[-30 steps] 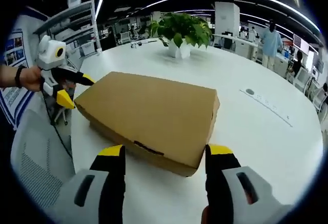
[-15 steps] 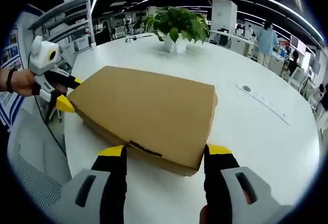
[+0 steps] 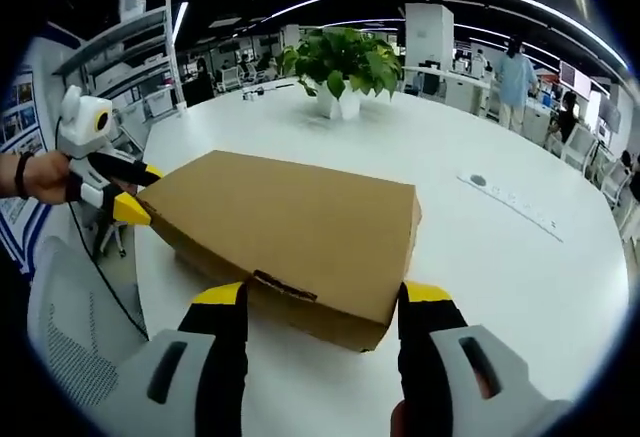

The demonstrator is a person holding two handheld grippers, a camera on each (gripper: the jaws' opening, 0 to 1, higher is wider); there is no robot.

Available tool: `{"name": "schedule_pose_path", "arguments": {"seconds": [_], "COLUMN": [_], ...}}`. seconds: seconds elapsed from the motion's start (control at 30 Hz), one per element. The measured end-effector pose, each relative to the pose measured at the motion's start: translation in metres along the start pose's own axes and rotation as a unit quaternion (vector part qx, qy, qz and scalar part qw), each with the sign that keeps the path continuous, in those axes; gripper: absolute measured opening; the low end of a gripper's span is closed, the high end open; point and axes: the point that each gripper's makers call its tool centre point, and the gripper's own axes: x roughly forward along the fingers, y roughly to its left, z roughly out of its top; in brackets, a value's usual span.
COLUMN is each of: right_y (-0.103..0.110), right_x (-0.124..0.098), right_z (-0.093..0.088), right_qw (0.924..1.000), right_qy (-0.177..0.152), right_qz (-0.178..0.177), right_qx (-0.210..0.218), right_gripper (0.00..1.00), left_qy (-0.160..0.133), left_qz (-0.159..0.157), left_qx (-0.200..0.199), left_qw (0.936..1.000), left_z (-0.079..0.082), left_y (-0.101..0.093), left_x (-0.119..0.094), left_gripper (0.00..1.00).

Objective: Operate the shoe box by opening the lid, removing the specified soft item, and placing it in the target area until the item is outside and the box remains undamaged.

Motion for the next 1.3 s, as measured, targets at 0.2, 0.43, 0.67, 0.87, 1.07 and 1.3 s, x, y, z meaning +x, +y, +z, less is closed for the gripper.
{"name": "schedule_pose_path", "arguments": {"seconds": [0.2,0.43,0.67,0.87,1.07,1.3], "right_y": [0.001,-0.001,-0.003,-0.006,-0.008,-0.014], "right_x": [-0.004,-0.01,-0.015,-0.019,-0.02,-0.022], "right_z": [0.011,0.027,0.044,0.062,0.073,0.091], "right_qw": [0.9998,0.9993,0.9982,0.9974,0.9975,0.9968], "right_qy": [-0.016,-0.03,-0.049,-0.061,-0.061,-0.068], "right_qz": [0.002,0.005,0.007,0.004,0.002,0.003], "right_qx": [0.01,0.021,0.035,0.038,0.035,0.04], "right_gripper": [0.57,0.57,0.57,0.57,0.57,0.56], "left_qy": [-0.019,-0.029,-0.029,-0.036,-0.043,-0.053], "left_qz": [-0.001,-0.015,-0.024,-0.015,-0.012,0.001], "left_qx": [-0.005,0.002,0.036,0.053,0.065,0.076], "left_qw": [0.9998,0.9995,0.9986,0.9978,0.9969,0.9957], "left_z": [0.013,0.025,0.033,0.042,0.048,0.059], "left_y": [-0.001,-0.011,-0.016,-0.012,-0.006,0.001], "left_x": [-0.008,-0.017,-0.024,-0.027,-0.029,-0.031], "left_gripper": [0.53,0.57,0.61,0.57,0.52,0.47]}}
